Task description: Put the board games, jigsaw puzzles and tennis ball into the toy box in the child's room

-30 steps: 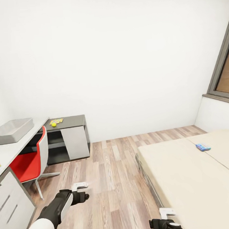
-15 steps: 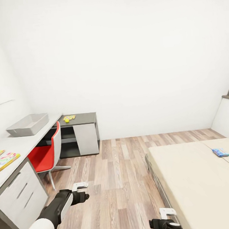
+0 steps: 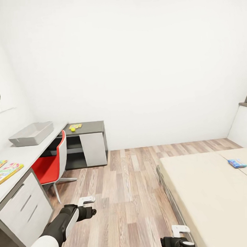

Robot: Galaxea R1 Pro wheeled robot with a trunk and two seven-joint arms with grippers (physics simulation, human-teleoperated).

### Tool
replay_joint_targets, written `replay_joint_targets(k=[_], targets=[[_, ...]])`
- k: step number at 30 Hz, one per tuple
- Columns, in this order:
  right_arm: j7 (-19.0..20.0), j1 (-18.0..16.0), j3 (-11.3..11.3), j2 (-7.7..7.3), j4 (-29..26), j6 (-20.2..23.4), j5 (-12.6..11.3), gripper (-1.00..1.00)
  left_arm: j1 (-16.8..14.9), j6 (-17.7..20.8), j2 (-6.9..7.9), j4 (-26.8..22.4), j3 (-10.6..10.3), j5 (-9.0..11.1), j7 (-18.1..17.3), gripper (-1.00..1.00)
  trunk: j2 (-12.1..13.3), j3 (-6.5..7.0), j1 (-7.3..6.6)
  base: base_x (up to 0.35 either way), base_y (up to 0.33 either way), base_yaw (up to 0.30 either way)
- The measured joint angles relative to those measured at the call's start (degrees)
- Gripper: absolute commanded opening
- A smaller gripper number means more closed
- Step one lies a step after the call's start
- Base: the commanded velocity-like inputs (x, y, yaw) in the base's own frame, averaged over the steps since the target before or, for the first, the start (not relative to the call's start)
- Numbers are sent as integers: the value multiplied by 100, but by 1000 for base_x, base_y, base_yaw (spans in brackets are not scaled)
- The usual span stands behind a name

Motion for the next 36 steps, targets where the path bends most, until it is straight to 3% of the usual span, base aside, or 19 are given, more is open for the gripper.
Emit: replay_joint_targets(k=[7, 23, 36], targets=[[0, -2, 6, 2, 19, -21, -4, 100, 1, 0, -6, -2, 0, 1, 0, 100, 0, 0, 0, -7, 0, 102], [0, 0, 10, 8, 21, -23, 2, 100, 1, 6, -19, -2, 0, 1, 0, 100, 0, 0, 0, -71, -66, 264], [0, 2, 9, 3, 19, -22, -6, 100, 1, 5, -23, 0, 0, -2, 0, 100, 0, 0, 0, -45, -6, 36]])
